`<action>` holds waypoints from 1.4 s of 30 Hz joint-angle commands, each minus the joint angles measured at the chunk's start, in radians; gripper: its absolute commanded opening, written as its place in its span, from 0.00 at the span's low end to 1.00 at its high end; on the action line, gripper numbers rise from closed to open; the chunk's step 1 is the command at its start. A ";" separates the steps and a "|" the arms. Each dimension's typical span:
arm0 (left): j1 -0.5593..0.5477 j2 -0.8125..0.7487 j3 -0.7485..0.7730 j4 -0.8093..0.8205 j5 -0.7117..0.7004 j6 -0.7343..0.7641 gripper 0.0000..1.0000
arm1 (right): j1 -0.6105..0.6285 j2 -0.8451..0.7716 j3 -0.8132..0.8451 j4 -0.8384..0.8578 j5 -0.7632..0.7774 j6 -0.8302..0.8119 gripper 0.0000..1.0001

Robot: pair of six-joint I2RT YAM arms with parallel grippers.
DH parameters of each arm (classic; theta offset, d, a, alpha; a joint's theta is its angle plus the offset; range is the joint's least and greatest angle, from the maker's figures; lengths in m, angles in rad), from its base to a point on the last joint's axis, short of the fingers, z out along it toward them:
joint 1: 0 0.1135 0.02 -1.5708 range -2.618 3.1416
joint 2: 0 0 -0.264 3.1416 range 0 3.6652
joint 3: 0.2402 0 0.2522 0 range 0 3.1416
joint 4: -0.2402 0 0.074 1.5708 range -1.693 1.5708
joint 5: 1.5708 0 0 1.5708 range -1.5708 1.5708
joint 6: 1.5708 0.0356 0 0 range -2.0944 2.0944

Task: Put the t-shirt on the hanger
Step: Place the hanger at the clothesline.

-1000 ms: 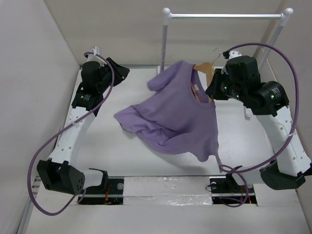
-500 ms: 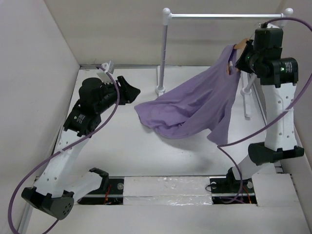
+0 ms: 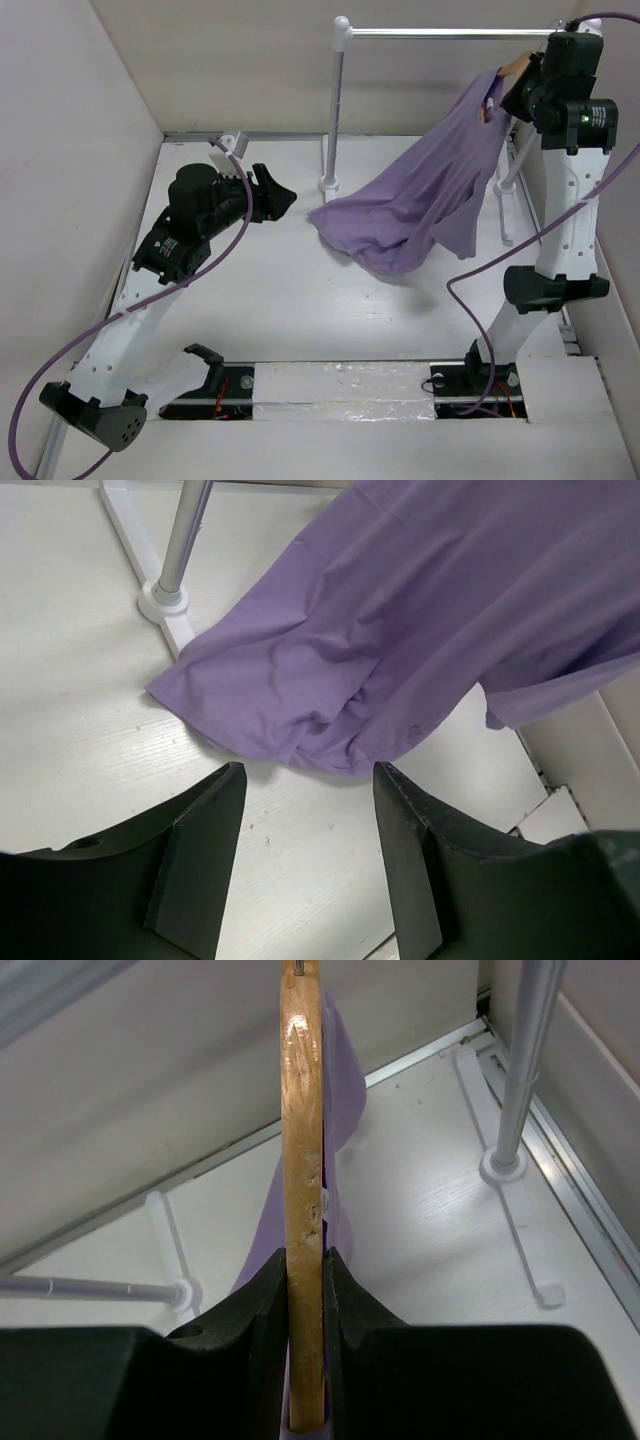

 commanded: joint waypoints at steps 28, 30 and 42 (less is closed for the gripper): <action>-0.006 0.032 -0.108 0.239 0.048 -0.082 0.50 | -0.123 0.086 -0.080 0.386 -0.007 -0.072 0.00; -0.006 0.038 -0.111 0.245 0.051 -0.087 0.50 | -0.123 0.057 -0.146 0.409 -0.008 -0.067 0.00; -0.006 0.049 -0.124 0.258 0.056 -0.100 0.50 | -0.123 -0.092 -0.390 0.501 -0.020 -0.047 0.00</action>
